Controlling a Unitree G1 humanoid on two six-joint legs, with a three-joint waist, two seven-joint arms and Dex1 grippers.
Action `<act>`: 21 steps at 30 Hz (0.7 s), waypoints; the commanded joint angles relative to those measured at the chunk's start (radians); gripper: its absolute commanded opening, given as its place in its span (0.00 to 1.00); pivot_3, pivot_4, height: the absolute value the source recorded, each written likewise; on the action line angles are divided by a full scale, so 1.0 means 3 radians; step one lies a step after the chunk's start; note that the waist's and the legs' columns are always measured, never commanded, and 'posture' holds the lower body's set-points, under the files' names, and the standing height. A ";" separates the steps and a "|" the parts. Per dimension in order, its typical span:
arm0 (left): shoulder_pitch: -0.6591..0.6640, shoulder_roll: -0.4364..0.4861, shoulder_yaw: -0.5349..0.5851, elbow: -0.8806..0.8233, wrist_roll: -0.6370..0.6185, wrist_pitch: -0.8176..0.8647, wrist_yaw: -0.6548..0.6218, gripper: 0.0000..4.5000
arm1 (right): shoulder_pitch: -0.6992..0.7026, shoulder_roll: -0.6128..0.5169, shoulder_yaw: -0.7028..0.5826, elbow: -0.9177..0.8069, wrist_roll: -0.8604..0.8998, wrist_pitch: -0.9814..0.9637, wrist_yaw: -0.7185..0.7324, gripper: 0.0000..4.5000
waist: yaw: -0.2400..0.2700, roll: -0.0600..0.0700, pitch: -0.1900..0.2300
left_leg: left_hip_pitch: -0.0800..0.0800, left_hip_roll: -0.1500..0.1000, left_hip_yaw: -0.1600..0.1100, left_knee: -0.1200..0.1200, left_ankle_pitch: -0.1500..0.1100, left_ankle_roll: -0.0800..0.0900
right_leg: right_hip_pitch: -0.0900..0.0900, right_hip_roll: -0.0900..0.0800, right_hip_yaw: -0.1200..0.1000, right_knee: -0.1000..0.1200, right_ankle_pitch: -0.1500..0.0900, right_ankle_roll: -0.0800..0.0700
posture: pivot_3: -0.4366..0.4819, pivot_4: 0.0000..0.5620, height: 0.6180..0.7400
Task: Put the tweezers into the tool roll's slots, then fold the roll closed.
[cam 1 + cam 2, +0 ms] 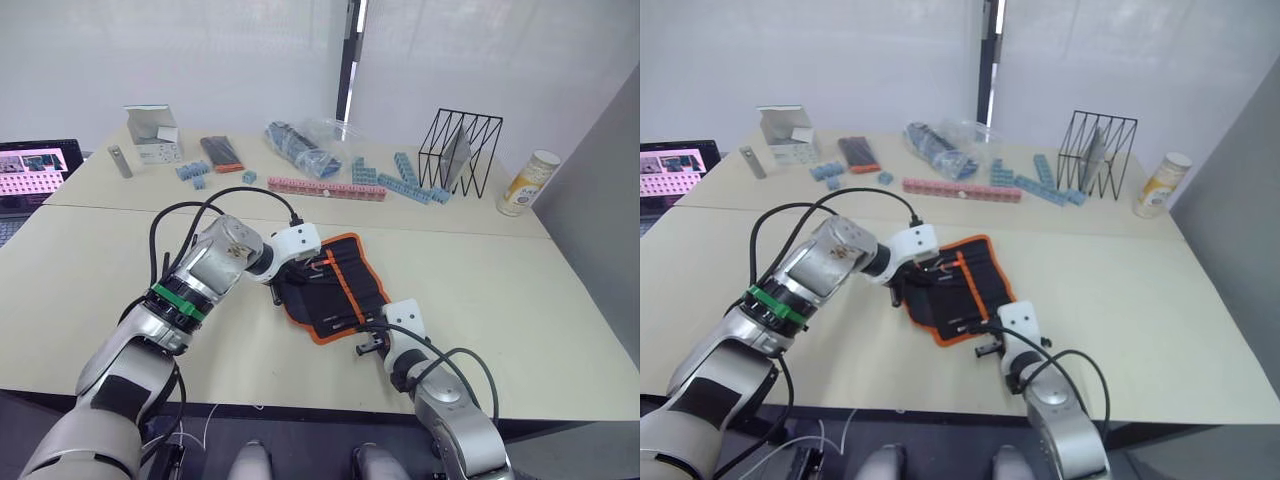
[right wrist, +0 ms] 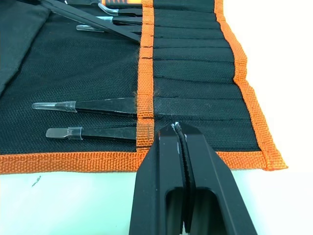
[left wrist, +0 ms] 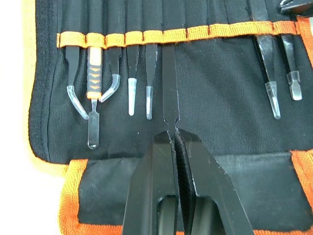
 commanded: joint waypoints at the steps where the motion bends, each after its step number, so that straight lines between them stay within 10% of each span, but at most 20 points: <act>1: -0.0080 -0.0140 -0.0002 0.0040 0.0056 -0.0154 0.0038 0.01 | 0.0101 0.0006 0.0141 0.0237 0.0024 0.0288 0.0053 0.00 | 0.0000 0.0000 0.0000 | 0.0000 0.0000 0.0000 0.0002 0.0000 0.0000 | 0.0000 0.0000 0.0000 0.0002 0.0000 0.0000 | 0.48 0.27 1.00; 21: -0.0321 -0.0107 0.0042 0.0682 0.0397 -0.1019 -0.0182 0.01 | -0.0038 0.0017 0.0082 0.0190 0.0010 0.0335 0.0024 0.00 | -0.0015 0.0011 0.0006 | -0.0002 0.0000 -0.0002 0.0019 0.0000 0.0000 | -0.0004 0.0000 0.0001 0.0020 -0.0001 0.0001 | 0.48 0.27 1.00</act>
